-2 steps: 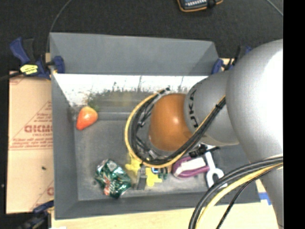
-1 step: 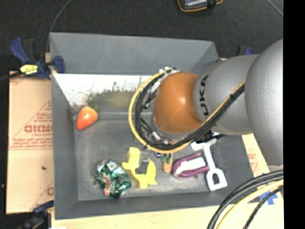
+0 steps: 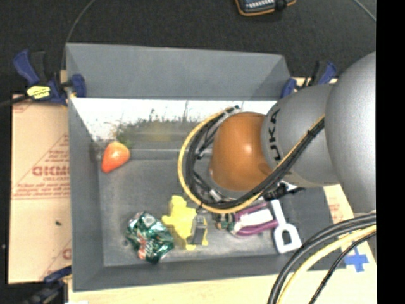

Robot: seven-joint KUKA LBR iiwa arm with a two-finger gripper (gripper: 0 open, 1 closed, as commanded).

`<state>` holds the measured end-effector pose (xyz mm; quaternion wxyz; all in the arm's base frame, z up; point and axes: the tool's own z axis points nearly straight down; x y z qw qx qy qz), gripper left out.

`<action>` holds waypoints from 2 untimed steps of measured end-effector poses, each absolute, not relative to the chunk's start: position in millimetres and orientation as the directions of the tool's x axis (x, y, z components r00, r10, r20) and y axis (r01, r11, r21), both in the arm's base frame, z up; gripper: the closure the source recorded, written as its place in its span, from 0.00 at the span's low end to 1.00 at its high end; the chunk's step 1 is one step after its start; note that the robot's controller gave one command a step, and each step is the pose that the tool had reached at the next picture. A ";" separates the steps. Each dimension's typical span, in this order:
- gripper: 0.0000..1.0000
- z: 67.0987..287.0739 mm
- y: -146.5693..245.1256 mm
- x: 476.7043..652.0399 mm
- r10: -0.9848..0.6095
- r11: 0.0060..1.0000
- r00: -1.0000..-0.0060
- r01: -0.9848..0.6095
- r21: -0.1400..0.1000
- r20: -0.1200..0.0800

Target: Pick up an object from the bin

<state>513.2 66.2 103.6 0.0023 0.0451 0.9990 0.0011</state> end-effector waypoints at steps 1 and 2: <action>0.00 71.5 99.3 486.6 0.443 0.896 -0.896 0.443 0.016 -0.017; 1.00 73.2 123.3 495.5 0.229 0.974 -0.973 0.229 0.009 -0.014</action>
Offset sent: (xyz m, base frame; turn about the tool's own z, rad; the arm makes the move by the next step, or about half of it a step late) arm -0.0210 0.0576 -0.0336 0.1386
